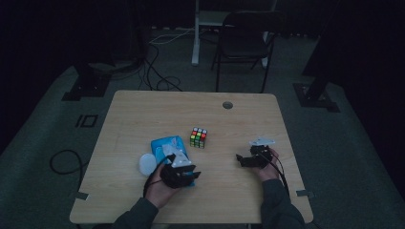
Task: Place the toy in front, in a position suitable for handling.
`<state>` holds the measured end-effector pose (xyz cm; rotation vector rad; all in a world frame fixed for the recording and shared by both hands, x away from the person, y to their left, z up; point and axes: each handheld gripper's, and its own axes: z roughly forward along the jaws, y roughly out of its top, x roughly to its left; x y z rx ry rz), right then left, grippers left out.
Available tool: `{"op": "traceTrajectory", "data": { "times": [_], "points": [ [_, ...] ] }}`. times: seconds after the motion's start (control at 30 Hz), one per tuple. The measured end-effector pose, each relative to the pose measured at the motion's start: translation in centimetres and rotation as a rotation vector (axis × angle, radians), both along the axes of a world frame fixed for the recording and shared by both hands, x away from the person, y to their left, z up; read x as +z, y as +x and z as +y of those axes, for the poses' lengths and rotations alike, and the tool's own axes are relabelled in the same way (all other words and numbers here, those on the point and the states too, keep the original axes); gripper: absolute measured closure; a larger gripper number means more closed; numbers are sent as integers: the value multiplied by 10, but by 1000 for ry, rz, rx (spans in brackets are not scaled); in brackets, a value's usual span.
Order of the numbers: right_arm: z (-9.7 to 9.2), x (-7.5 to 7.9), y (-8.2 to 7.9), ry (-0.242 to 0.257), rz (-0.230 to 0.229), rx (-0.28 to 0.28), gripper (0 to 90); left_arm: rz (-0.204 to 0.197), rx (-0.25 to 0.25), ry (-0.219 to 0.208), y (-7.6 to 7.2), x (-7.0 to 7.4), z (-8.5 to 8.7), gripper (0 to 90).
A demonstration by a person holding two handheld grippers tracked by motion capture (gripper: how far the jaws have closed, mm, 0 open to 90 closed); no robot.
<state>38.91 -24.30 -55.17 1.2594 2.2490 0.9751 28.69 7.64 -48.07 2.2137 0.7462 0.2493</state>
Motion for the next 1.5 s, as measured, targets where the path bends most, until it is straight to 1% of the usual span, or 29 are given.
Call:
{"op": "traceTrajectory", "data": {
  "times": [0.07,0.1,0.13,0.17,0.2,0.23,0.3,0.37,0.4,0.47,0.57,0.6,0.67,0.73,0.77,0.83,0.87,0.9,0.93,0.97,1.07,1.17,1.2,1.23,1.27,1.3,1.37,1.47,1.5],
  "points": [
    [0,0,0,0,0,0,117,4,-11,38,-1,-8,-10,683],
    [0,0,0,0,0,0,117,11,9,74,0,-15,-14,693],
    [0,0,0,0,0,0,117,11,9,74,0,-15,-14,706],
    [0,0,0,0,0,0,117,8,34,119,1,-21,-14,728],
    [0,0,0,0,0,0,117,8,34,119,1,-21,-14,747],
    [0,0,0,0,0,0,117,-15,53,164,1,-23,-11,761],
    [0,0,0,0,0,0,117,-17,55,165,1,-23,-9,787],
    [0,0,0,0,0,0,117,-44,62,196,1,-23,-5,789],
    [0,0,0,0,1,0,117,-46,70,197,1,-24,1,785],
    [0,0,0,0,0,0,117,-47,77,197,1,-24,5,784],
    [0,0,0,0,-1,0,117,-48,114,200,2,-23,19,780],
    [0,0,0,0,0,0,117,-50,132,202,3,-23,24,778],
    [0,0,0,0,0,7,117,-52,188,200,6,-24,35,780],
    [1,0,-1,0,0,17,117,-41,238,188,9,-24,49,771],
    [1,0,-1,1,0,21,116,-42,258,194,10,-25,55,759],
    [1,0,-1,0,0,21,117,-44,293,195,12,-26,67,753],
    [1,0,-1,0,0,21,117,-44,293,195,12,-26,67,745],
    [1,0,-1,0,0,21,116,-45,310,172,14,-27,77,745],
    [1,0,-1,0,0,21,116,-52,312,175,15,-29,78,699],
    [1,0,-1,0,0,20,117,-57,312,181,15,-30,80,688],
    [2,0,-1,0,-1,19,119,-91,298,153,12,-33,79,644],
    [4,0,-1,3,-4,17,139,-100,243,124,10,-37,75,617],
    [5,0,-1,4,-4,15,144,-99,225,109,8,-38,74,610],
    [5,0,-1,3,-5,16,150,-93,207,79,6,-40,72,605],
    [6,0,-2,5,-4,20,166,-88,190,62,5,-42,71,602],
    [6,1,-2,6,-6,29,186,-84,178,59,5,-44,69,597],
    [7,1,-2,6,-9,37,190,-65,164,55,5,-48,68,593],
    [9,1,-2,4,-3,36,190,-42,175,49,7,-52,68,579],
    [10,2,-2,0,-2,41,219,-42,174,49,7,-52,68,577]
  ]
}}
